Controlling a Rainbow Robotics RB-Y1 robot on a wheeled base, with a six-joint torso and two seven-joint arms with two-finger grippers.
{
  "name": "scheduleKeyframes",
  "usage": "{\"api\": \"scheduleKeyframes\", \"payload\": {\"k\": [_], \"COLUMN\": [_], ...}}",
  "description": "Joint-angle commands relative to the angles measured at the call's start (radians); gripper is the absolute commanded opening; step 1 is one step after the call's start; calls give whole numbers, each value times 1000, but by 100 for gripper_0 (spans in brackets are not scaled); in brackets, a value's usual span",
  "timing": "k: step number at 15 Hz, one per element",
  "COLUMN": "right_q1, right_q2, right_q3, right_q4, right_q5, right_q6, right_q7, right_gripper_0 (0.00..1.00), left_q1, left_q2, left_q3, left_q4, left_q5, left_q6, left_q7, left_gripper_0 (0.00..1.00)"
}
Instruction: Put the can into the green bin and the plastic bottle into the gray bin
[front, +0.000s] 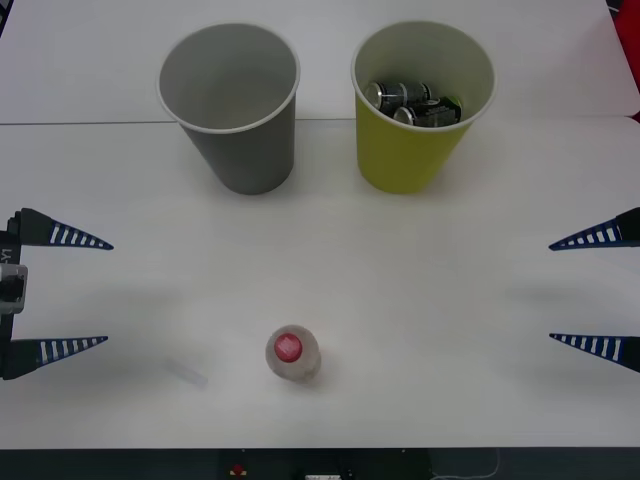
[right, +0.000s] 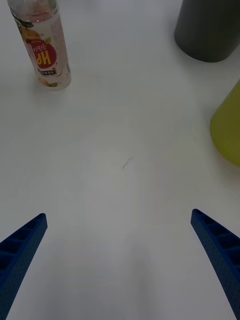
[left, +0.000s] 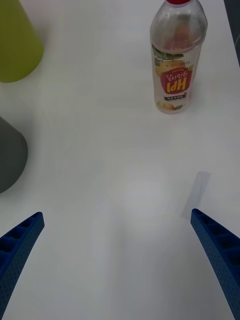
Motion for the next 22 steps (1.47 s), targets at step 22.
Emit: {"api": "scheduleKeyframes", "payload": {"k": [22], "right_q1": [0], "right_q2": [0], "right_q3": [0], "right_q4": [0], "right_q5": [0], "right_q6": [0], "right_q7": [0], "right_gripper_0": [100], "left_q1": [-253], "left_q2": [8], "left_q3": [-513], "left_q4": [407], "left_q5": [453], "left_q6": [-14], "left_q7": [-292], "left_gripper_0": [100]}}
